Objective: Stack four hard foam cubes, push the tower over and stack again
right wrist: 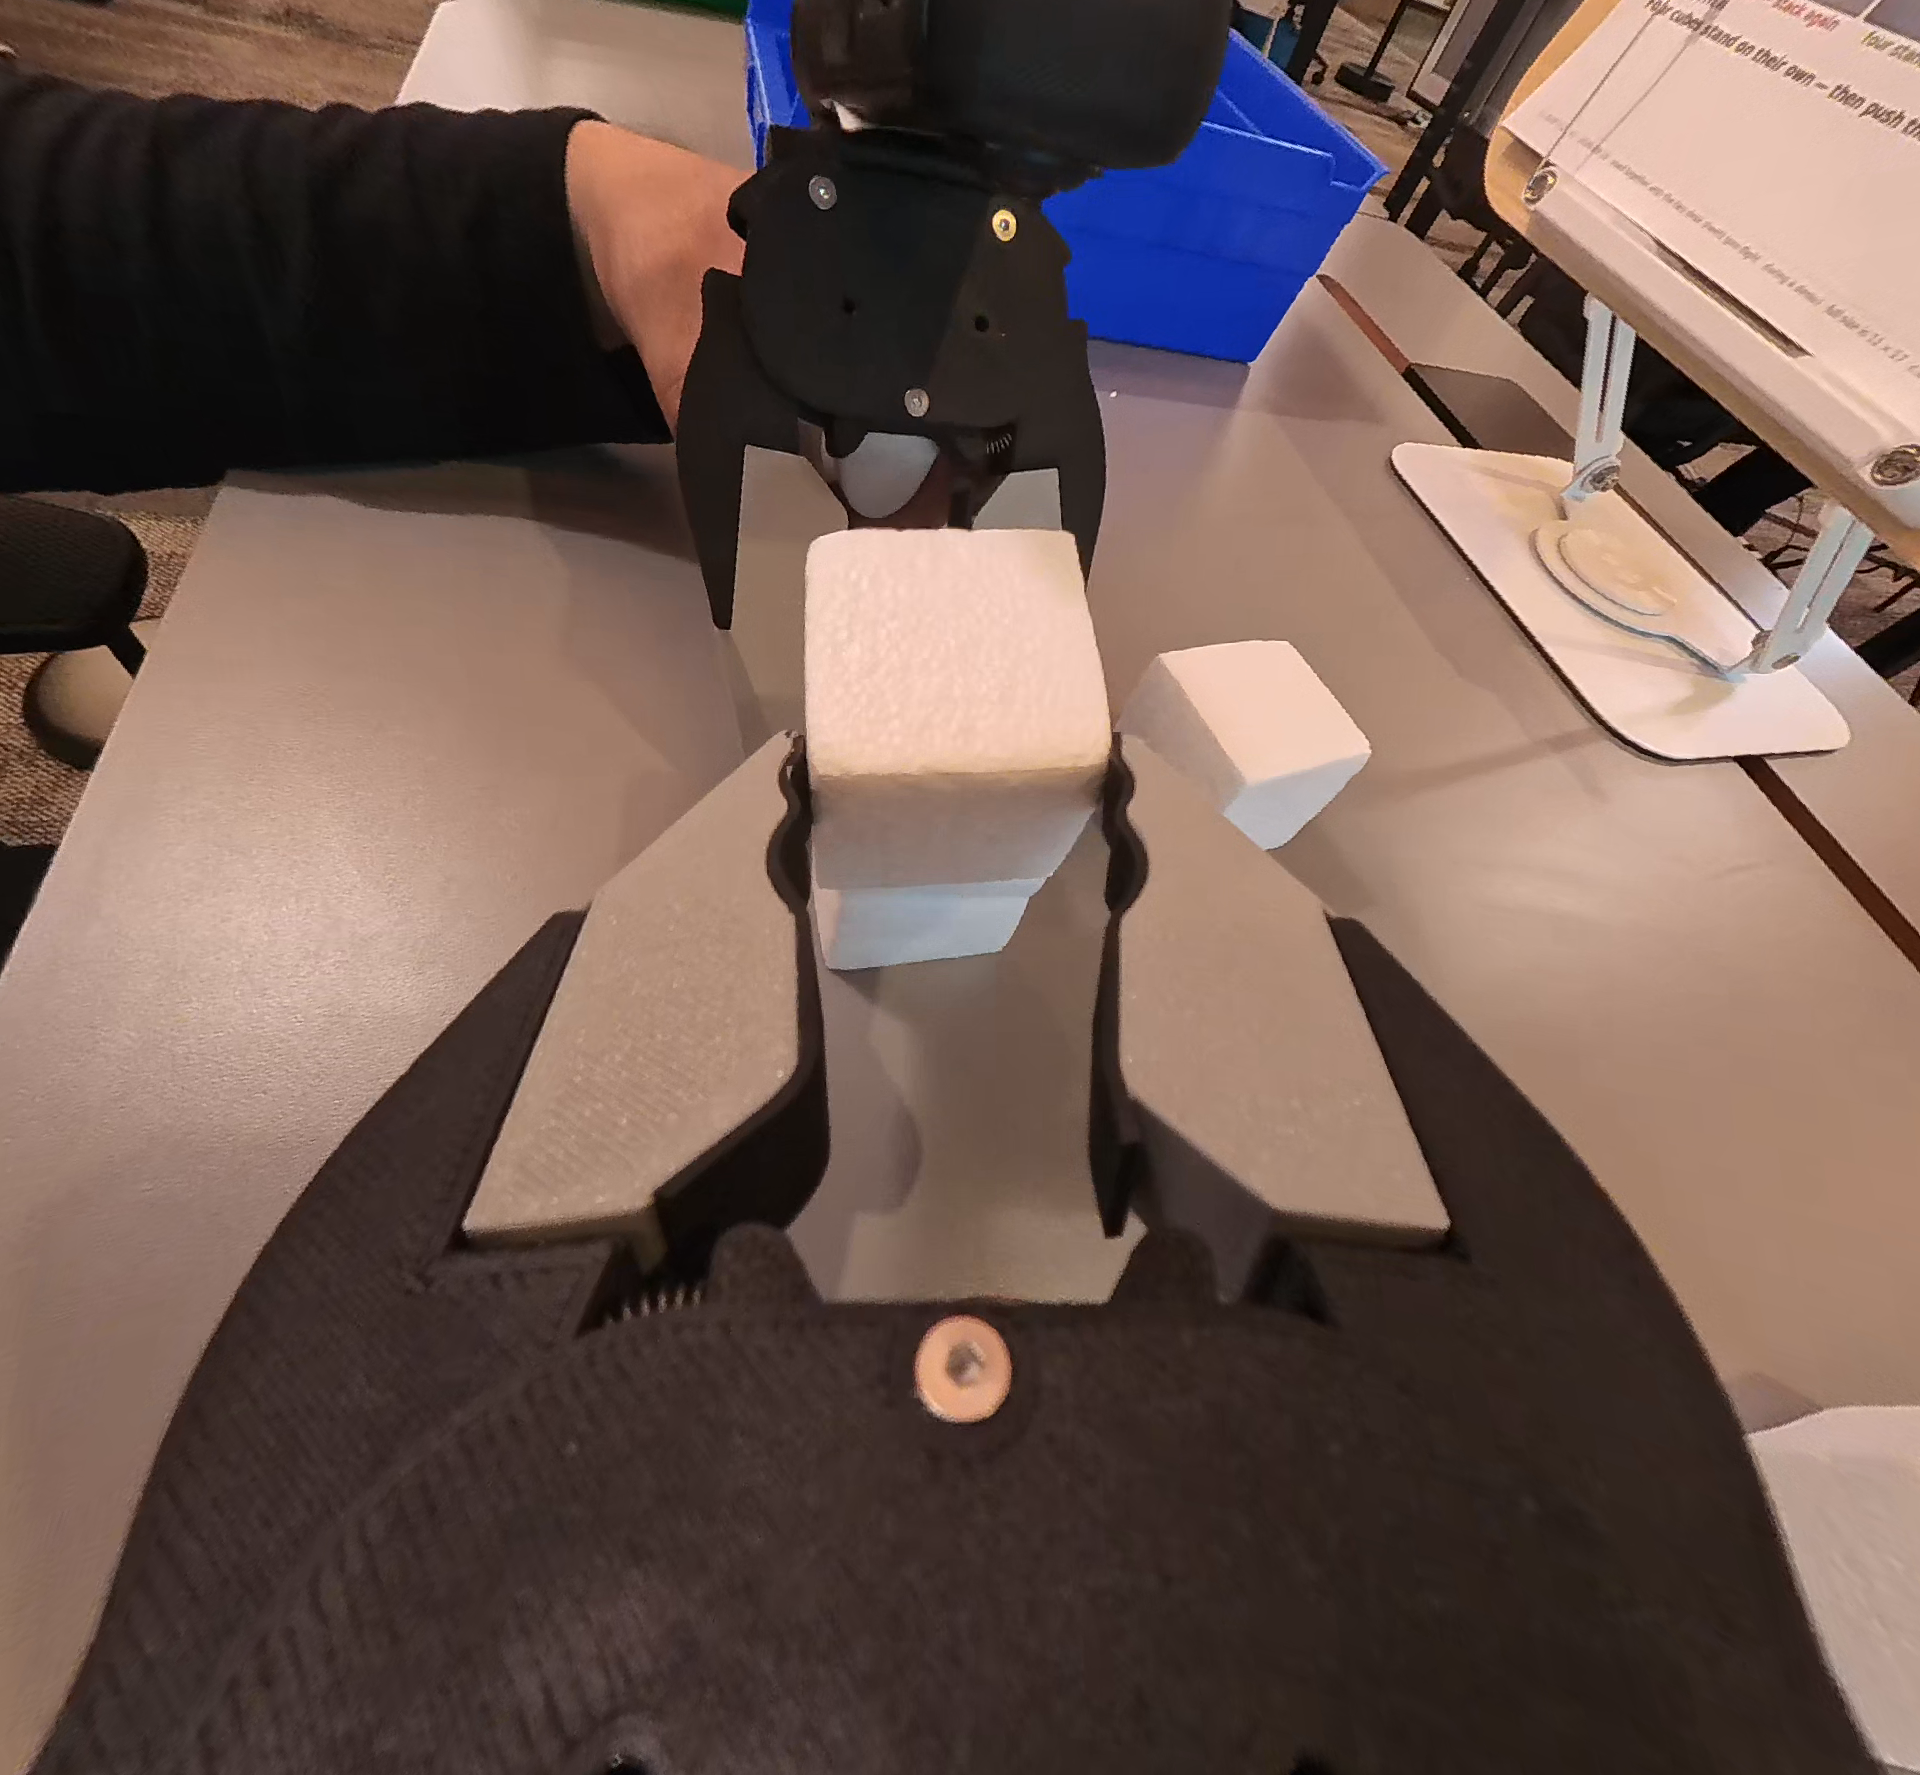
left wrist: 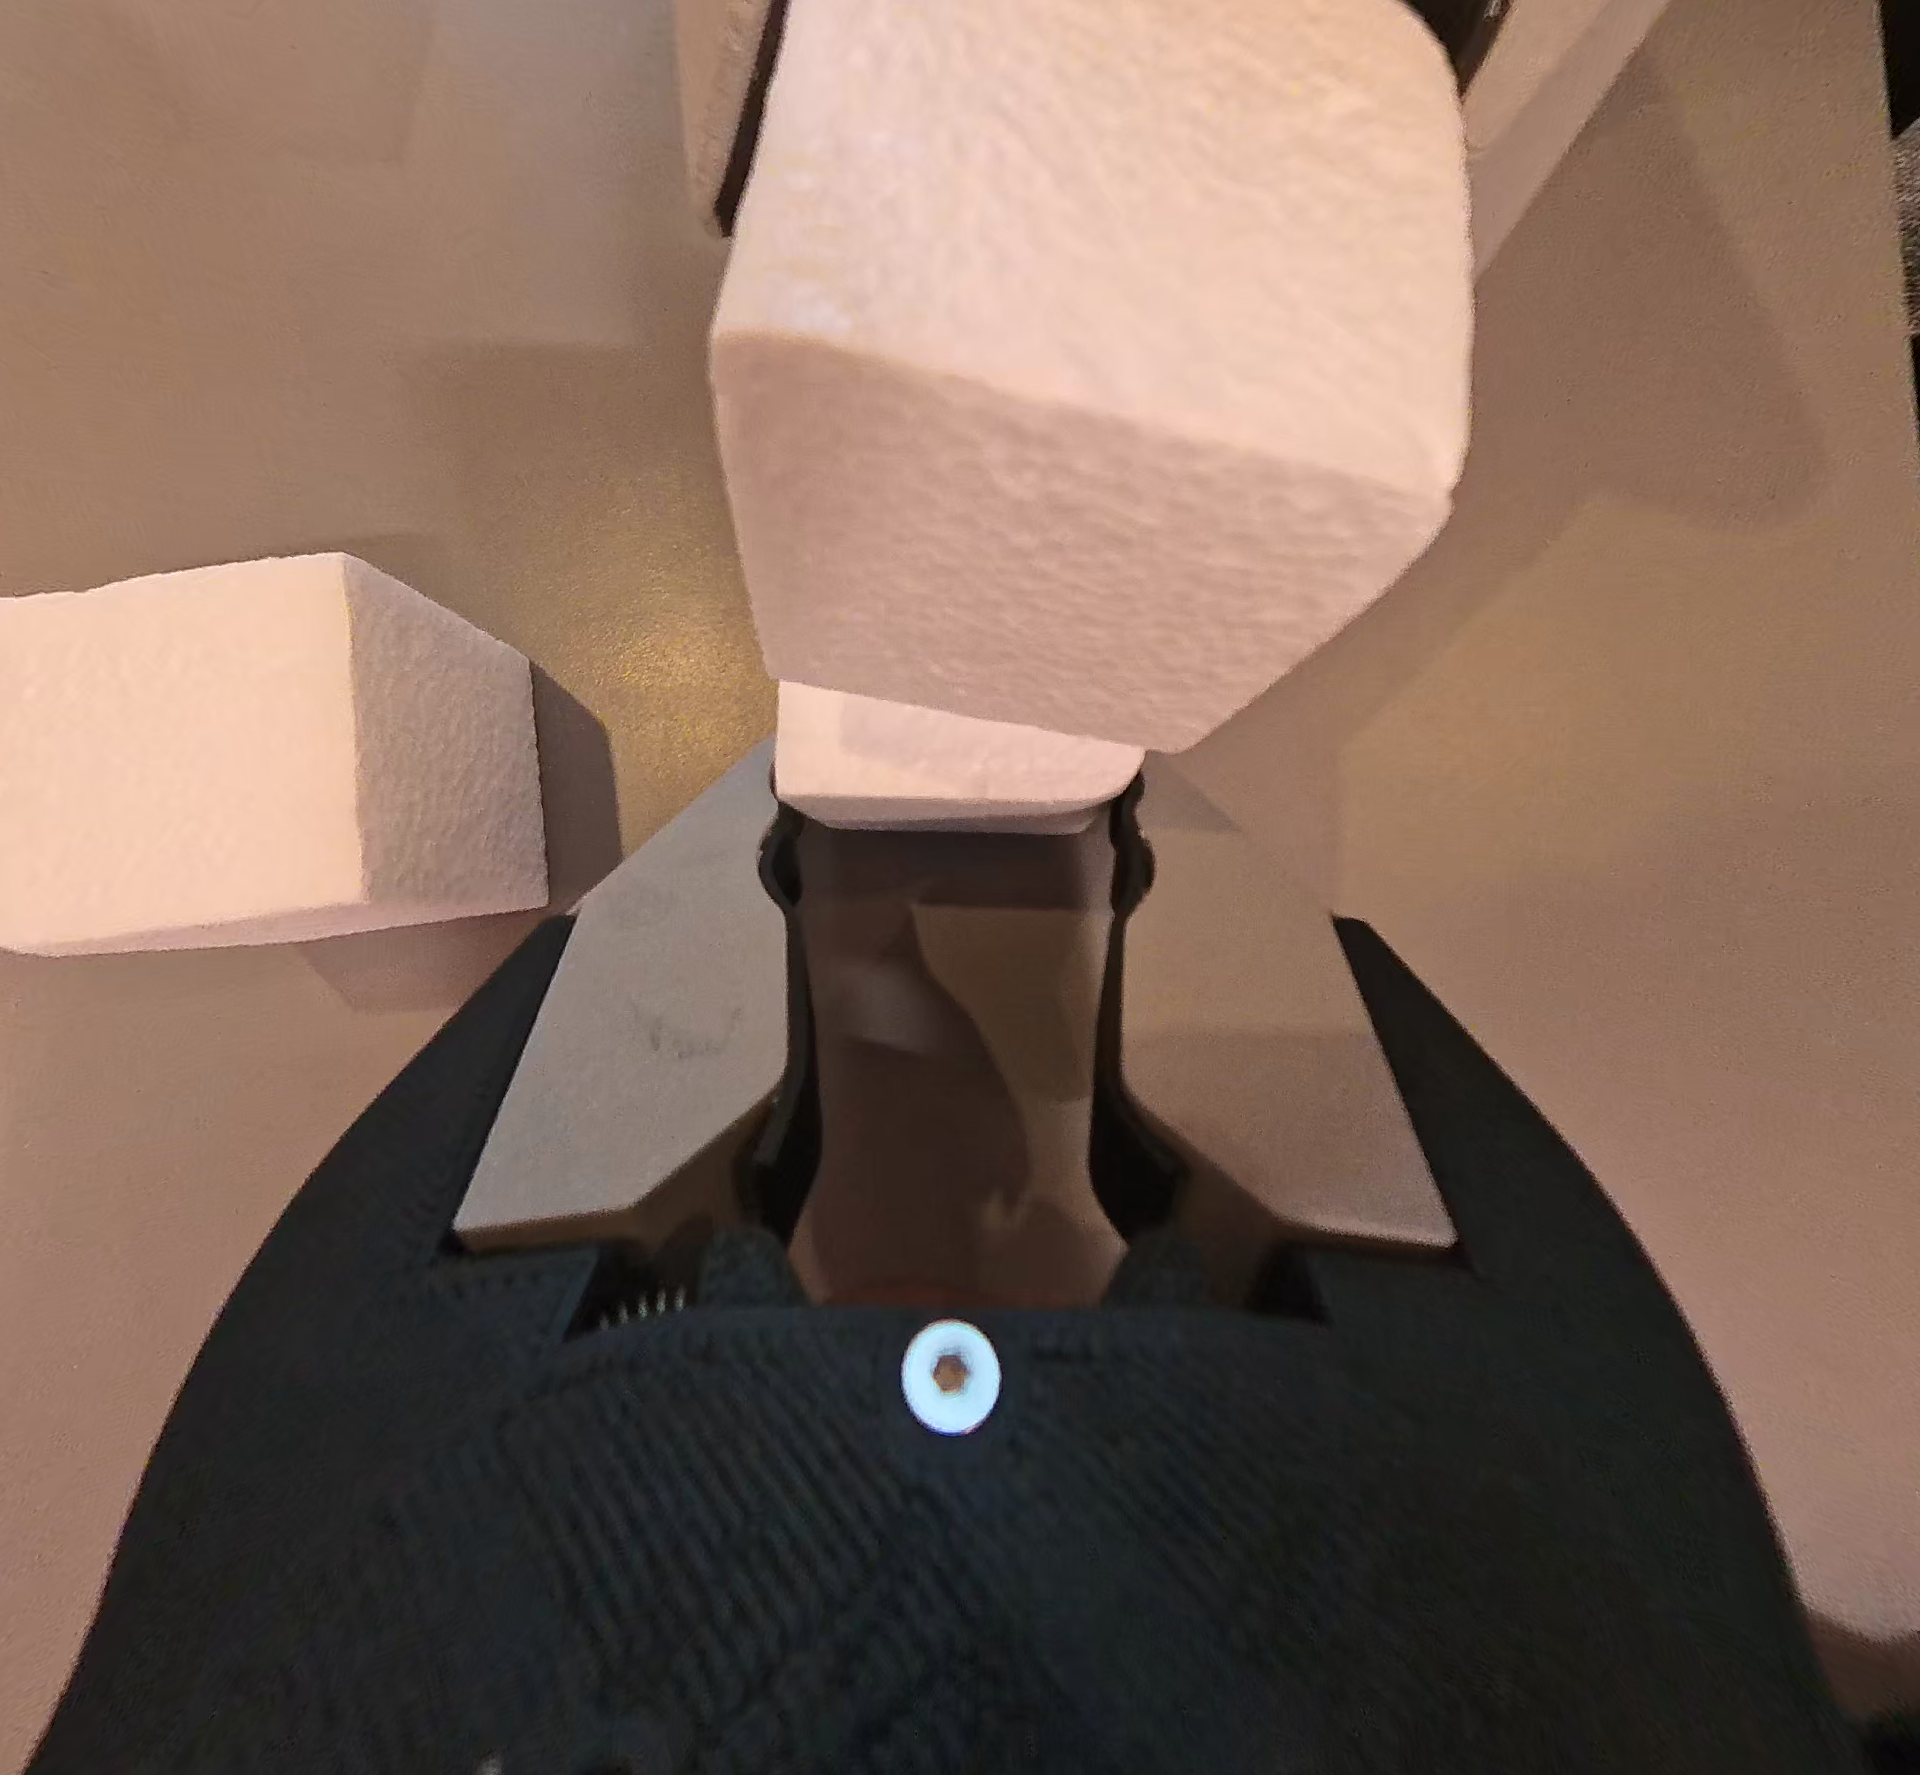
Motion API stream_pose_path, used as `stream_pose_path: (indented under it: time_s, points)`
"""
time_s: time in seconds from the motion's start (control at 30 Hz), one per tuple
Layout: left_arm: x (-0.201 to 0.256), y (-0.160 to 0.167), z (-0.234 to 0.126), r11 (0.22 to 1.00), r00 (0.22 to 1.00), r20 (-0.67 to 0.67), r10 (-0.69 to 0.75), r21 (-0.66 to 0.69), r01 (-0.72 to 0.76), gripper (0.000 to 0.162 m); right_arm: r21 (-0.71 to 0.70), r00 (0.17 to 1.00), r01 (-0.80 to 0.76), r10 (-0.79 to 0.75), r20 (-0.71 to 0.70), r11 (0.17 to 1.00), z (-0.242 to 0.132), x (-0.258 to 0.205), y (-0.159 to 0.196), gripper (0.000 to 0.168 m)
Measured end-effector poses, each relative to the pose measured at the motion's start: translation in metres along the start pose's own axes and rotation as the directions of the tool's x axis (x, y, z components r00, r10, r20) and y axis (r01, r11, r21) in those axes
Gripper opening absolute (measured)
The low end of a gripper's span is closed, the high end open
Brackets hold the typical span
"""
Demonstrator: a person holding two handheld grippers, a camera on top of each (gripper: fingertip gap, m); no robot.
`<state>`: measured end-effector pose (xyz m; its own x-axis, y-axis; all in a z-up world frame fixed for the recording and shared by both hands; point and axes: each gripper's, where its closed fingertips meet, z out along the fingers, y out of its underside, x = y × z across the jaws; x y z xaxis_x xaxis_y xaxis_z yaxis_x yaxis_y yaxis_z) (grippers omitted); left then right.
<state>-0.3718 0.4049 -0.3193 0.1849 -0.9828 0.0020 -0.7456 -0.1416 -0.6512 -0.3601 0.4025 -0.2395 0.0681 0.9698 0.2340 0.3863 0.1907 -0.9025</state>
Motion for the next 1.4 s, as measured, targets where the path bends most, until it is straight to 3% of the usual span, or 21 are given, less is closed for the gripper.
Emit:
stream_pose_path:
  time_s: [0.23, 0.53, 0.73, 0.93, 1.13, 1.4]
  points:
    - [0.001, -0.002, 0.002, 1.000, 1.000, -0.001, 0.002, 0.002, -0.002, 0.060, 0.010, 1.000, 0.007, -0.007, -0.004, 1.000, -0.004, 0.001, -0.003, 0.054]
    - [-0.002, 0.001, -0.008, 1.000, 1.000, 0.015, -0.011, 0.014, 0.011, 0.077, 0.006, 1.000, 0.012, -0.012, -0.008, 1.000, -0.005, 0.000, -0.002, 0.054]
    - [0.002, -0.012, -0.037, 0.988, 1.000, 0.003, -0.005, 0.151, 0.004, 0.087, 0.006, 1.000, 0.018, -0.018, -0.005, 1.000, -0.005, 0.000, -0.003, 0.054]
    - [-0.006, -0.021, -0.063, 0.960, 1.000, 0.015, -0.024, 0.280, 0.018, 0.087, 0.009, 0.999, -0.006, 0.005, 0.049, 1.000, -0.008, 0.005, -0.005, 0.054]
    - [-0.046, -0.029, -0.087, 0.930, 0.968, 0.221, -0.120, 0.366, 0.032, 0.084, -0.051, 0.993, 0.008, -0.002, 0.115, 0.999, -0.002, 0.013, -0.005, 0.054]
    - [-0.086, -0.032, -0.128, 0.833, 0.881, 0.328, -0.341, 0.540, 0.121, 0.079, -0.062, 0.992, 0.023, -0.015, 0.127, 0.998, 0.004, 0.007, -0.009, 0.054]
